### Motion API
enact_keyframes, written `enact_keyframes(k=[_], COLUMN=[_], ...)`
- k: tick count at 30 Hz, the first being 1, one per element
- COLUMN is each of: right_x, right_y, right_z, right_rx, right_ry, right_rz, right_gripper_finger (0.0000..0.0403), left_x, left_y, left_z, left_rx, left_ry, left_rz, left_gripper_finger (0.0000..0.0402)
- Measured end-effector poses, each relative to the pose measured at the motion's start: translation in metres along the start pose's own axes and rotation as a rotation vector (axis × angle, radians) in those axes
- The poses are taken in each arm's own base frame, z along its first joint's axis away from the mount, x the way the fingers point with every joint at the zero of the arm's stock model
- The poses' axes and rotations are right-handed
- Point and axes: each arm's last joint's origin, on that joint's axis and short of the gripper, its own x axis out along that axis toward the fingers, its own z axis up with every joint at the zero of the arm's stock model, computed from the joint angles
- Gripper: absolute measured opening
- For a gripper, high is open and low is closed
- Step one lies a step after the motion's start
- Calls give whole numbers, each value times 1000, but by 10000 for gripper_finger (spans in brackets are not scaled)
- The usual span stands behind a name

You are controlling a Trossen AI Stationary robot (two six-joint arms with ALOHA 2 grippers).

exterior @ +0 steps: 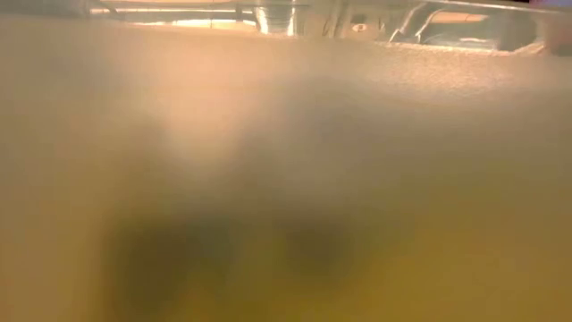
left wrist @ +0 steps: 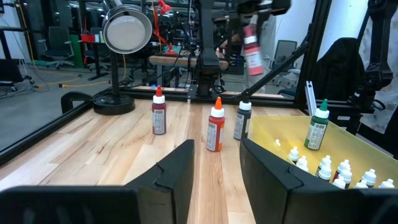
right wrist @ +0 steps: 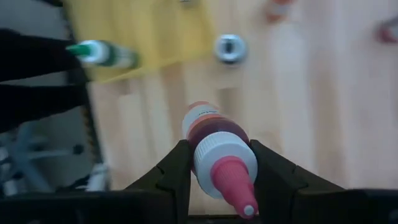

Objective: Pick & Place food coloring
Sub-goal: Put the big pink food coloring bottle in the yellow bin

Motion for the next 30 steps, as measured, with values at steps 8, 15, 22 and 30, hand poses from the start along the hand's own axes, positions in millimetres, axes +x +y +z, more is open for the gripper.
enact_keyframes(k=[8, 15, 22, 30], right_x=[7, 21, 21, 30], right_y=[30, 52, 72, 98], right_z=[5, 23, 48, 75], right_rx=[-99, -218, -347, -512], right_ry=[-68, -124, -195, -216], right_rz=[144, 191, 143, 87], right_gripper_finger=[119, 119, 119, 119], left_x=[0, 0, 0, 0], left_y=[0, 0, 0, 0], left_z=[0, 0, 0, 0], left_rx=[0, 0, 0, 0], left_ry=[0, 0, 0, 0], left_rz=[0, 0, 0, 0], left_gripper_finger=[121, 121, 121, 121])
